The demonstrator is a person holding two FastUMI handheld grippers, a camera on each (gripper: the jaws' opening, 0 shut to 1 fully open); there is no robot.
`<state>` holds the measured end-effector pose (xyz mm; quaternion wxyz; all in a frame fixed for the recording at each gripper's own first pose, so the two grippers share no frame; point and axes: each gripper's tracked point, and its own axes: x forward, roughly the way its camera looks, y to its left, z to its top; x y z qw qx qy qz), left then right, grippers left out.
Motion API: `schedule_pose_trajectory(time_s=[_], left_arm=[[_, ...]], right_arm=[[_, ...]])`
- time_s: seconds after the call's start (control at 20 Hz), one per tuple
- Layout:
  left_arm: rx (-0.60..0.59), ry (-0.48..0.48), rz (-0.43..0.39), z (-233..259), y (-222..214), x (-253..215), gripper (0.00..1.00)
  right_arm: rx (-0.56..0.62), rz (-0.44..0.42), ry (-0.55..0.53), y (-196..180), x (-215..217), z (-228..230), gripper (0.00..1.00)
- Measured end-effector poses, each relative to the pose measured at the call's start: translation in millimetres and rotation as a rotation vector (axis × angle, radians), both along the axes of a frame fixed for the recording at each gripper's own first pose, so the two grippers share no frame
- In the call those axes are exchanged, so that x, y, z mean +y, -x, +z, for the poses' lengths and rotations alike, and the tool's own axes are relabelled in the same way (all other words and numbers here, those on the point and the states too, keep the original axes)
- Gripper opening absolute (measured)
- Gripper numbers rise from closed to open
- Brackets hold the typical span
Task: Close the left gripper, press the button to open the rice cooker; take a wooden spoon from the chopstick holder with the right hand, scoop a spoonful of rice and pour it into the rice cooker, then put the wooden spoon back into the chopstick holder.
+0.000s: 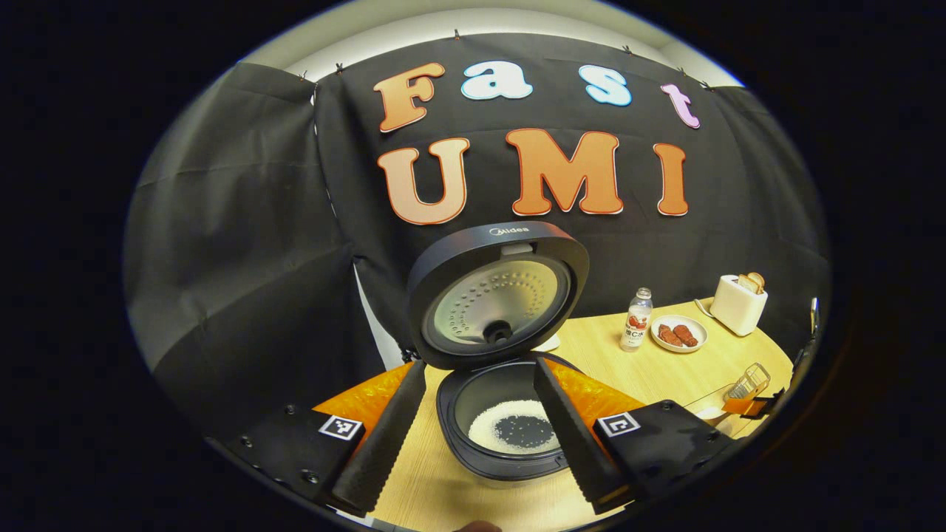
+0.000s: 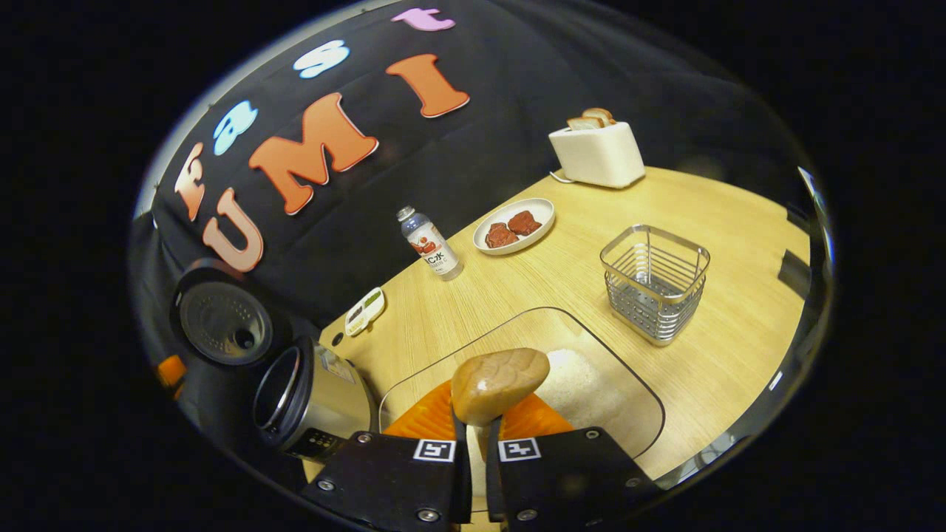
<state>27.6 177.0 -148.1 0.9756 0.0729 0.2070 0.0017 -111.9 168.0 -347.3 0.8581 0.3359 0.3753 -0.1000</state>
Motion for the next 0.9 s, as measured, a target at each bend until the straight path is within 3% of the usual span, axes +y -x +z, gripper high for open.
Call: schedule_pose_trajectory(time_s=[0.15, 0.3, 0.55, 0.9], left_arm=[[0.008, 0.013, 0.0, -3.9, -4.1, -1.4, 1.0], [0.007, 0.03, -0.007, -3.6, -12.0, -9.5, 1.0], [0.0, 0.075, -0.021, 1.8, -18.1, -25.7, 1.0], [-0.01, 0.076, 0.013, 9.5, -17.8, -19.0, 1.0]], right_arm=[[0.006, 0.016, -0.122, -1.8, 14.6, 4.6, 0.07], [0.017, 0.023, -0.162, -1.5, 11.9, 2.9, 0.07], [0.025, -0.054, -0.383, 7.0, 7.2, -1.1, 0.07], [-0.034, -0.123, -0.485, 16.0, -27.5, 9.0, 0.07]])
